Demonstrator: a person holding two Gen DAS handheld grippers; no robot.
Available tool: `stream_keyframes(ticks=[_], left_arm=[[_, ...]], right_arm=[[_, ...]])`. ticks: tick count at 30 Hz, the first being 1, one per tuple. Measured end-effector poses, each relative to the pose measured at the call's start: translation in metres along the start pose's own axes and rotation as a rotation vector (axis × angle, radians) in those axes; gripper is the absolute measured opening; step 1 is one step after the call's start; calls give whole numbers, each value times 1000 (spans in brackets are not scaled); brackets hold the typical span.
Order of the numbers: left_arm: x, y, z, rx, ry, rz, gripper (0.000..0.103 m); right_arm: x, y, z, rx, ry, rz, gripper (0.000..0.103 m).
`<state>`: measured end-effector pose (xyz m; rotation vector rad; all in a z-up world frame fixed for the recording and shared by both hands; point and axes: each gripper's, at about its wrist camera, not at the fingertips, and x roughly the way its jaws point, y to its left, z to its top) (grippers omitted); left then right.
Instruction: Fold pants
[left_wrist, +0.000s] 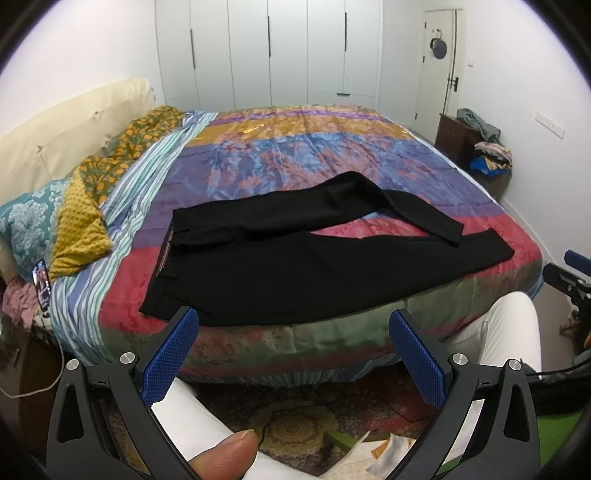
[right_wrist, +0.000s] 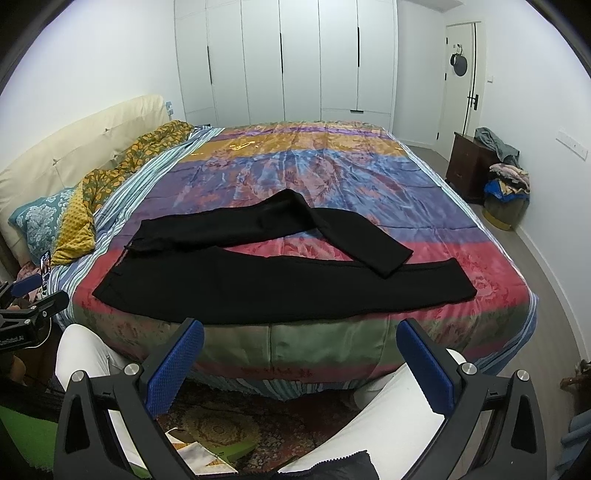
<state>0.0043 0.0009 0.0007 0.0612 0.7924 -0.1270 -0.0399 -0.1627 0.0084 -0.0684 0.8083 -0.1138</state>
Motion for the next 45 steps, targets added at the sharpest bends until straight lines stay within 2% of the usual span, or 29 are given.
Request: stream_keyframes(ticks=[45], left_arm=[[2, -2, 3, -7, 21, 25, 103]], right_arm=[[4, 3, 2, -13, -4, 15, 103]])
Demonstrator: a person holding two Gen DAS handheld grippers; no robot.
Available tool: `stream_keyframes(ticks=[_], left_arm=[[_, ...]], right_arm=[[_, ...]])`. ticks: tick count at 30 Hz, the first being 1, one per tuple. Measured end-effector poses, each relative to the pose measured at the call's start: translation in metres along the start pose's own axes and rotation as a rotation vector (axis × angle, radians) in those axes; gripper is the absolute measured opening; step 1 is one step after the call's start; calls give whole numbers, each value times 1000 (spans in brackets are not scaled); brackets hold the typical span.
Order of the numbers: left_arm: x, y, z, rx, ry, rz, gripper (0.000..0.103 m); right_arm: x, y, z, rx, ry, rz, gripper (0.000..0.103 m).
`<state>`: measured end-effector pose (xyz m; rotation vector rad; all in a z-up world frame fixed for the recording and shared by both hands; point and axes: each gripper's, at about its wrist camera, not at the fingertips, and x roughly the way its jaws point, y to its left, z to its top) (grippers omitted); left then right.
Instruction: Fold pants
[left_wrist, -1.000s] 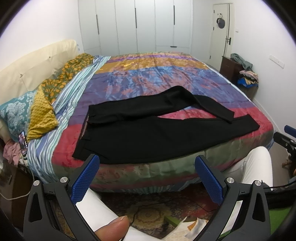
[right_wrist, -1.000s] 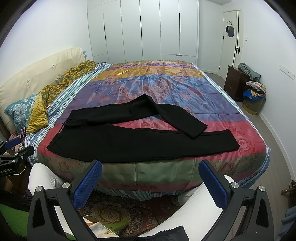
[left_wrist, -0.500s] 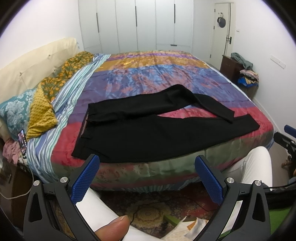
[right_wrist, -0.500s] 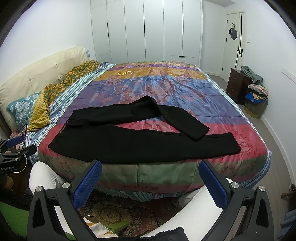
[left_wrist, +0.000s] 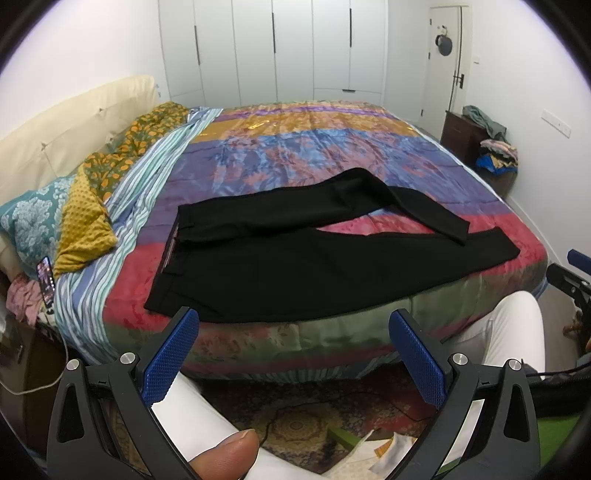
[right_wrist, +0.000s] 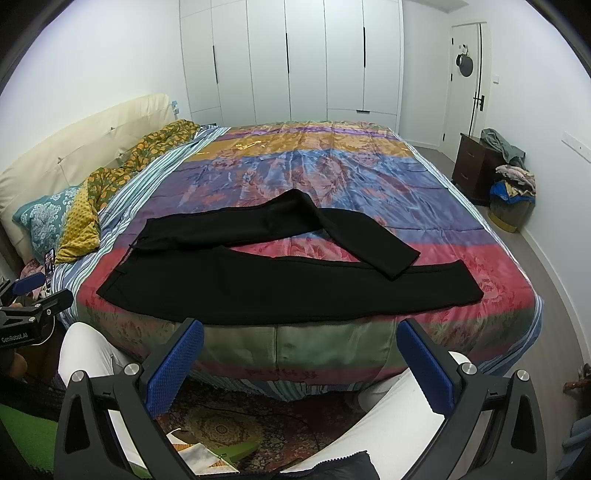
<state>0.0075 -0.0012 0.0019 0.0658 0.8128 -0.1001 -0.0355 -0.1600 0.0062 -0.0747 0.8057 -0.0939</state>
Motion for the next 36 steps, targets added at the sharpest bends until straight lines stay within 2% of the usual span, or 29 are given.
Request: stream_keyframes(ticks=[36], left_arm=[[1, 0, -3, 2, 1, 3, 103]], right_arm=[[1, 2, -6, -1, 3, 2, 103]])
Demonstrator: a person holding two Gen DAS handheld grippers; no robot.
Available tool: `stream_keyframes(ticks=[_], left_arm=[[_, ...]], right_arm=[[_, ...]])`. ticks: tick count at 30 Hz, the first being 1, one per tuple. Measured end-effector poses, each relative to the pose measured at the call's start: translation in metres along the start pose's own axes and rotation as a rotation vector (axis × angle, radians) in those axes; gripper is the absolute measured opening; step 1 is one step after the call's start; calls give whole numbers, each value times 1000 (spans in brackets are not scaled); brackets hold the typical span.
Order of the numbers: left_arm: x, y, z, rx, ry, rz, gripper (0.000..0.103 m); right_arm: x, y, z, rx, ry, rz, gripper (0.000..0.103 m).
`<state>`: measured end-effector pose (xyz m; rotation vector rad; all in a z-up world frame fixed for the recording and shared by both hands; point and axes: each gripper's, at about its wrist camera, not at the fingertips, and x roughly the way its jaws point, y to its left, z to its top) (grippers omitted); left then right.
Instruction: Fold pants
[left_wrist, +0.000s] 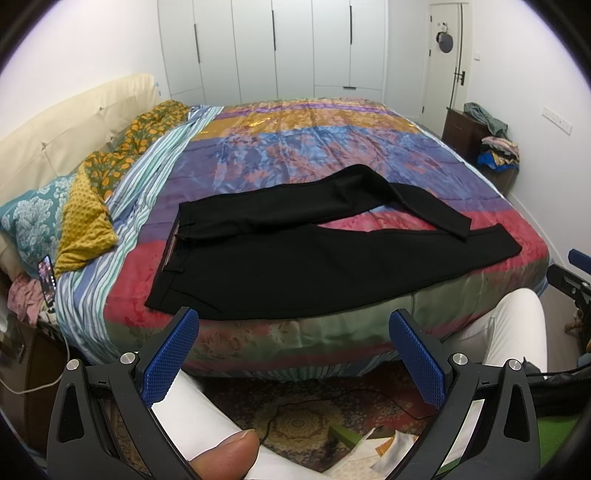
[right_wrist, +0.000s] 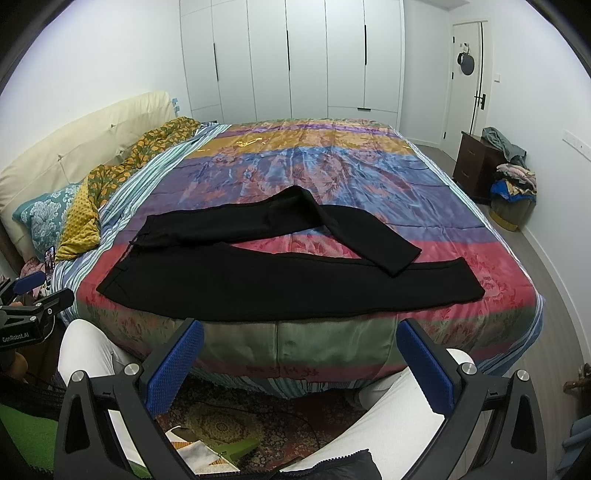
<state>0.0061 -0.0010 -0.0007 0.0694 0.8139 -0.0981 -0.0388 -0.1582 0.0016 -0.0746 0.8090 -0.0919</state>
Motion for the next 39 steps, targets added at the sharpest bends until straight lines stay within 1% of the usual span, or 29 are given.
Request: stream_keyframes(ticks=[6, 39], left_arm=[[0, 1, -3, -3, -2, 3, 103], [2, 2, -1, 4, 6, 4, 103]], right_arm=[[1, 3, -7, -11, 3, 3, 103], [11, 9, 7, -28, 32, 10, 103]])
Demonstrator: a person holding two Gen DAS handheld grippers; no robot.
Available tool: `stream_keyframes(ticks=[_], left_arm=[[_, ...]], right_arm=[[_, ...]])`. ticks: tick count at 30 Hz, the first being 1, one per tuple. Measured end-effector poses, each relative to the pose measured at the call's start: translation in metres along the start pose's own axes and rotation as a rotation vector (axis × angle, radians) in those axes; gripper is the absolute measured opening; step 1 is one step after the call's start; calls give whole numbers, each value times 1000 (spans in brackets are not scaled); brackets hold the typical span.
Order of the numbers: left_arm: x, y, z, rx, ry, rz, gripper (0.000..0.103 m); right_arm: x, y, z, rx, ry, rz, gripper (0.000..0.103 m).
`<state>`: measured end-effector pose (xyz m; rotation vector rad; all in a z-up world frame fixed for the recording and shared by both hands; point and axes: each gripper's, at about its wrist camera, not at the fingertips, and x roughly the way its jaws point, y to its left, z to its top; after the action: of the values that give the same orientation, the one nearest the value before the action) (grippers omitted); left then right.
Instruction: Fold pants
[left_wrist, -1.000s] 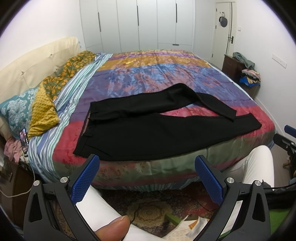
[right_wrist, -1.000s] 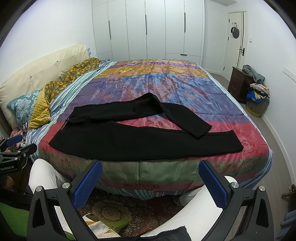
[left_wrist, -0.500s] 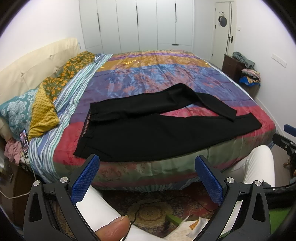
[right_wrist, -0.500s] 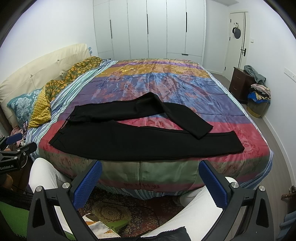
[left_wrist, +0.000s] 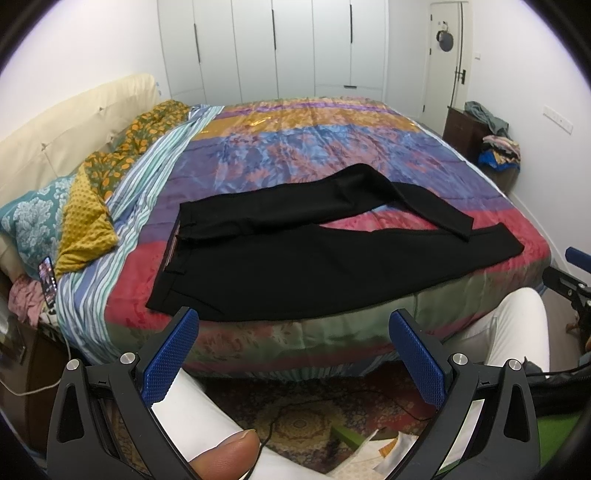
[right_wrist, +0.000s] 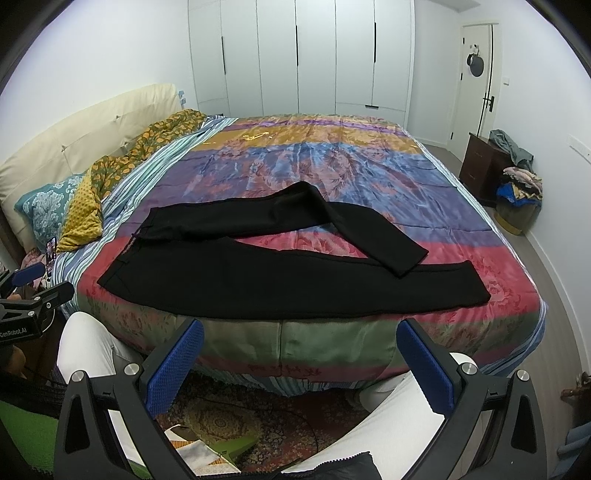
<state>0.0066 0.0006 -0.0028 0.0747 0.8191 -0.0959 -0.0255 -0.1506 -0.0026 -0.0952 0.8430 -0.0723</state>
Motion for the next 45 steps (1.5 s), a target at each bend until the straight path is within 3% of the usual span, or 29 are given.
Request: stream_keyframes(ticks=[11, 20, 23, 26, 28, 32, 36, 38, 41, 45], left_arm=[[7, 0, 1, 4, 16, 2, 103], [13, 2, 3, 13, 17, 7, 103], [17, 5, 8, 12, 0, 34, 103], [27, 10, 22, -6, -11, 51, 103], [35, 15, 32, -36, -20, 48, 103], [55, 14, 48, -83, -18, 25, 103], [76, 2, 49, -70, 15, -9, 103], [86, -4, 47, -56, 53, -22, 103], [96, -10, 44, -32, 78, -26, 103], [115, -8, 52, -20, 94, 4, 102]], right_arm=[[6, 1, -1, 4, 13, 12, 103], [3, -5, 0, 41, -30, 62, 103], [-7, -11, 4, 67, -138, 100, 103], [-30, -18, 10, 93, -379, 179, 103], [-30, -23, 16, 109, -458, 232, 103], [13, -15, 36, 59, -298, 215, 103], [56, -1, 33, -34, -272, 189, 103], [92, -1, 30, -75, -189, 152, 103], [129, -36, 17, -41, -133, 82, 103], [188, -102, 26, -12, -28, -32, 100]])
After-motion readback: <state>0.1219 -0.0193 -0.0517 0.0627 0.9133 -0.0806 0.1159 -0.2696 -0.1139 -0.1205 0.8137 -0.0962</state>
